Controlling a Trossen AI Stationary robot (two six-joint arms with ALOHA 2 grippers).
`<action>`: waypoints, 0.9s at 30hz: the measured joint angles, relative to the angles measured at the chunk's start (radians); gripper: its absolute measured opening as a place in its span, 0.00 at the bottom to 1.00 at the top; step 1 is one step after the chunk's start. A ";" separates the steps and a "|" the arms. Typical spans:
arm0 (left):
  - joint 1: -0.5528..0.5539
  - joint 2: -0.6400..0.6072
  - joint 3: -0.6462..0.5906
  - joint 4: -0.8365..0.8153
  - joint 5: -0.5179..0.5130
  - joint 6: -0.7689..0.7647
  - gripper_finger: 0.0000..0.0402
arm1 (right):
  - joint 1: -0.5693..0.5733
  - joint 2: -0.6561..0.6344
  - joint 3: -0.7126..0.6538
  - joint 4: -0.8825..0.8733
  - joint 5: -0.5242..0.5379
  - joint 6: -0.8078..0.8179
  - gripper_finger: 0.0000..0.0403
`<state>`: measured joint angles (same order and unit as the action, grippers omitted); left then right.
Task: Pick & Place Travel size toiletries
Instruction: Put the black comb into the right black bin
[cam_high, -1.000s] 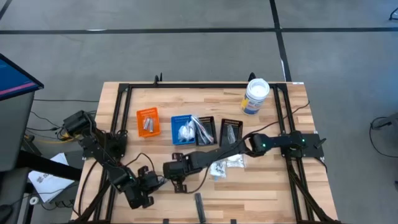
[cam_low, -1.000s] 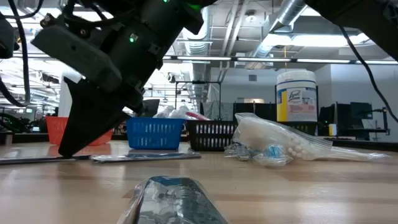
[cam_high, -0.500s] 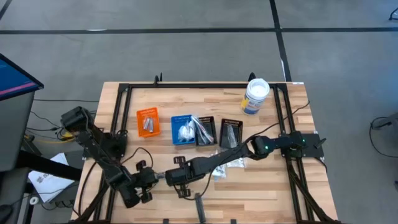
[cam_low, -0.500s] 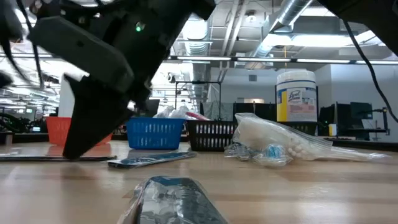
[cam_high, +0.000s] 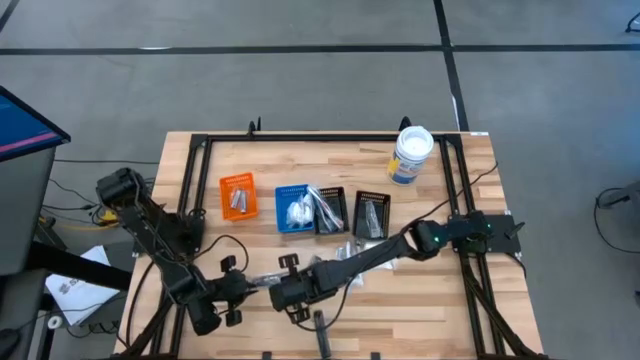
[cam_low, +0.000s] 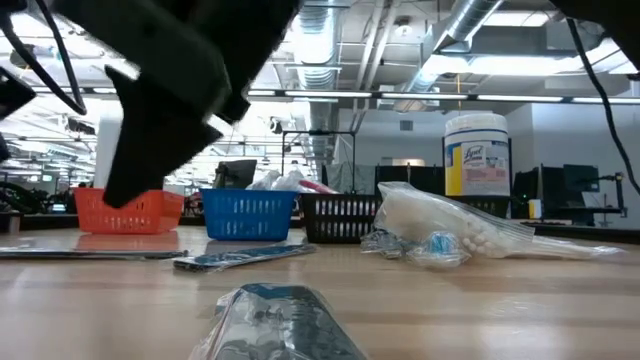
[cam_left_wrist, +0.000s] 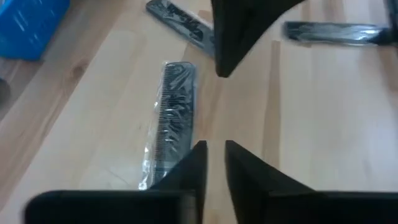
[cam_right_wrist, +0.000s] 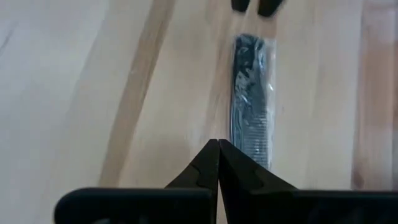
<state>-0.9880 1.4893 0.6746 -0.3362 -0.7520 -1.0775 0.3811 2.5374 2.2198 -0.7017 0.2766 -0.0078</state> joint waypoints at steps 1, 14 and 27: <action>0.005 0.010 0.000 0.002 0.002 0.000 0.17 | 0.004 -0.008 -0.024 0.029 0.018 0.000 0.00; 0.032 0.099 -0.001 0.027 0.017 0.058 0.75 | -0.061 -0.620 -1.090 1.229 -0.233 0.067 0.00; 0.083 0.198 0.002 0.044 0.086 0.050 0.64 | -0.059 -0.553 -1.054 1.212 -0.255 0.124 0.42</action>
<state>-0.9051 1.6871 0.6762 -0.2923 -0.6660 -1.0270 0.3217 1.9844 1.1659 0.5107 0.0219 0.1159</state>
